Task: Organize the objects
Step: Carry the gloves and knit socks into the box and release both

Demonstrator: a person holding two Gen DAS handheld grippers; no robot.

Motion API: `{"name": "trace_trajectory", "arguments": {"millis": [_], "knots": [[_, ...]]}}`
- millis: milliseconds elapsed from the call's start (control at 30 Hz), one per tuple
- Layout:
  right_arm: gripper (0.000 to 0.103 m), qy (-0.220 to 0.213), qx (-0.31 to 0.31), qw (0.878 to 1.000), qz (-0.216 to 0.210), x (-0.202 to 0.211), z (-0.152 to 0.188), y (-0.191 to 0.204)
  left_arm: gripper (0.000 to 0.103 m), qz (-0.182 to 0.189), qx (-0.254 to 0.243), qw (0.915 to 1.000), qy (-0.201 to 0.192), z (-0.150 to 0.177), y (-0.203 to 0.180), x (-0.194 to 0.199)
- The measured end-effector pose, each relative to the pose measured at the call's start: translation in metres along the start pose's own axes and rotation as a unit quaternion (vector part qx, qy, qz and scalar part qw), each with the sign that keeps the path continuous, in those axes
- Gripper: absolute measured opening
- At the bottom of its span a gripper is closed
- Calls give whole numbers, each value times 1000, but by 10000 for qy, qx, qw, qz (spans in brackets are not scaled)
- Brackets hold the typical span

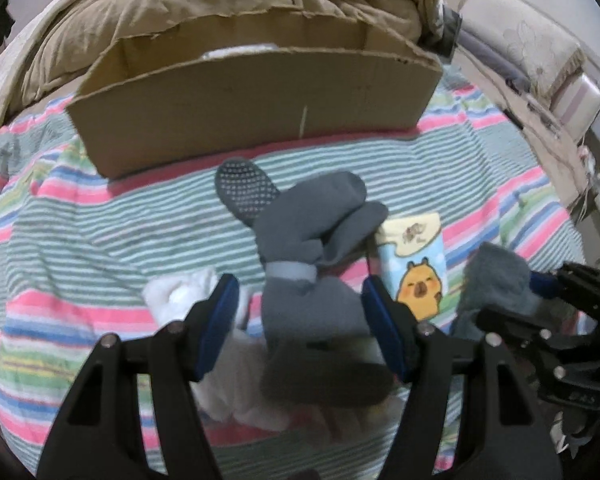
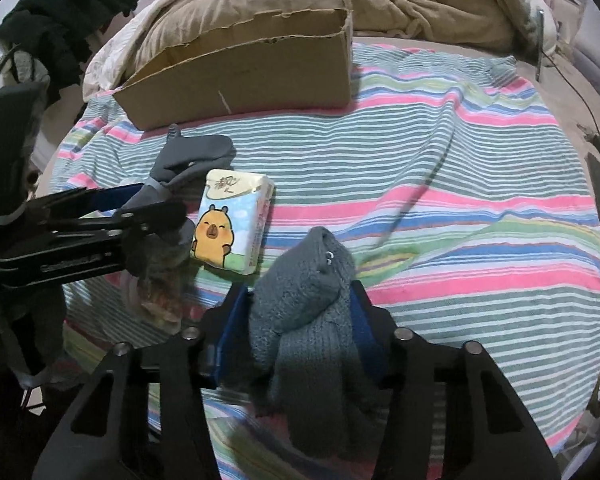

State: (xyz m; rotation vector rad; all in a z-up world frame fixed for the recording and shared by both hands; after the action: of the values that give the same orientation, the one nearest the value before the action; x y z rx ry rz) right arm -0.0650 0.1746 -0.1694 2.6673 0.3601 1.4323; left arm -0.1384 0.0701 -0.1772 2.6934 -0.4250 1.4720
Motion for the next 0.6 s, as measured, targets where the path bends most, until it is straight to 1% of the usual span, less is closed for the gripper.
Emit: {"name": "trace_trajectory", "arguments": {"millis": [67, 100, 133, 167, 200, 267, 367, 600], "knots": [[45, -37, 51, 10000, -46, 1, -2, 2, 66, -124, -146, 9998, 17, -2, -4, -5], [44, -56, 68, 9999, -77, 2, -3, 2, 66, -110, -187, 9997, -69, -3, -7, -4], [44, -77, 81, 9999, -99, 4, -4, 3, 65, 1, -182, 9997, -164, -4, -8, -3], [43, -98, 82, 9998, -118, 5, -5, 2, 60, 75, -160, 9997, -189, -5, -9, -4], [43, -123, 81, 9998, -130, 7, -6, 2, 48, 80, -139, 9997, -198, -5, -8, -4], [43, -205, 86, 9997, -137, 12, -10, 1, 39, 59, -123, 9997, -213, -6, -5, -4], [43, -342, 76, 9993, -134, 20, -17, -2, 26, 143, -37, 9996, -260, -7, 2, 1], [43, -637, 94, 9978, -170, 40, -35, -3, 25, 255, 159, 9978, -583, -8, 15, 35]]}}
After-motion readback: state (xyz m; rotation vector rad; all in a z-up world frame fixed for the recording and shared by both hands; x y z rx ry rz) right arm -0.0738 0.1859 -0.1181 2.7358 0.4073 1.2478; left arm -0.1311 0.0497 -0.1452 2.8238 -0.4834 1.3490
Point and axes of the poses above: each gripper's, at about its wrist camera, not at the fingertips, and x roughly against the way its jaws point, y to its left, z to its underside, the point moved 5 cm from there along -x, roughly the way its jaws point, and after that the axes turned 3 degrees about -y, right-handed, at the moved point
